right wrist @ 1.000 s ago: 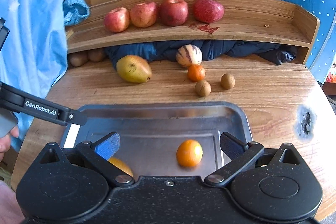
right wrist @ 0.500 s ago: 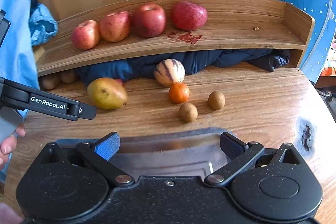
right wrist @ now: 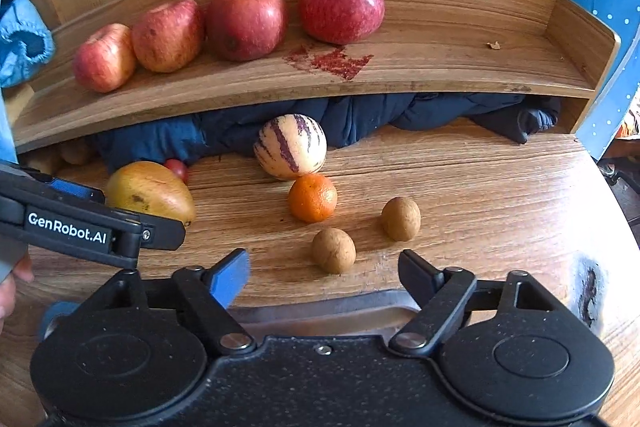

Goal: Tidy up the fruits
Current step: 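Move the left tool toward the second pear while the right tool approaches a brown kiwi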

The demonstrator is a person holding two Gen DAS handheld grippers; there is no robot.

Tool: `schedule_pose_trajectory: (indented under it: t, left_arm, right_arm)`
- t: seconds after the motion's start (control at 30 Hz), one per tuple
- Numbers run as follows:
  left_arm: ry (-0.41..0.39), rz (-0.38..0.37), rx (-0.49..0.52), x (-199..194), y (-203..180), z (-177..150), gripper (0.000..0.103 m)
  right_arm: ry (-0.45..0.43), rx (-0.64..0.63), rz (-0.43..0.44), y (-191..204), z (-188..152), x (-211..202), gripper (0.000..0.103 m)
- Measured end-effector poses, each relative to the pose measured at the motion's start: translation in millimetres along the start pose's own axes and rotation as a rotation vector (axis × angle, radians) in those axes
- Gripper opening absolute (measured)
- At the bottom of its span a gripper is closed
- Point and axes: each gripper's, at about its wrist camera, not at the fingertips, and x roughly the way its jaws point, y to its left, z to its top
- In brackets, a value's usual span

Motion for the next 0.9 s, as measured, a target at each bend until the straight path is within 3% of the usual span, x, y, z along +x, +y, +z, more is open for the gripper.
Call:
schedule_pose_trajectory:
  t: [0.3,0.67,0.9]
  left_arm:
    - [-0.003,-0.022,-0.031,6.1,2.5,3.6,0.100]
    - [-0.024,-0.016,-0.012,10.0,-2.6,0.9,0.077]
    - [-0.032,-0.022,-0.018,7.2,1.4,0.7,0.074]
  right_arm:
    - [0.027,0.019,0.000,1.3,3.8,14.9,0.072]
    - [0.050,0.029,0.008,0.7,4.3,26.2,0.054]
    - [0.038,0.023,-0.007,0.9,4.3,27.1,0.040]
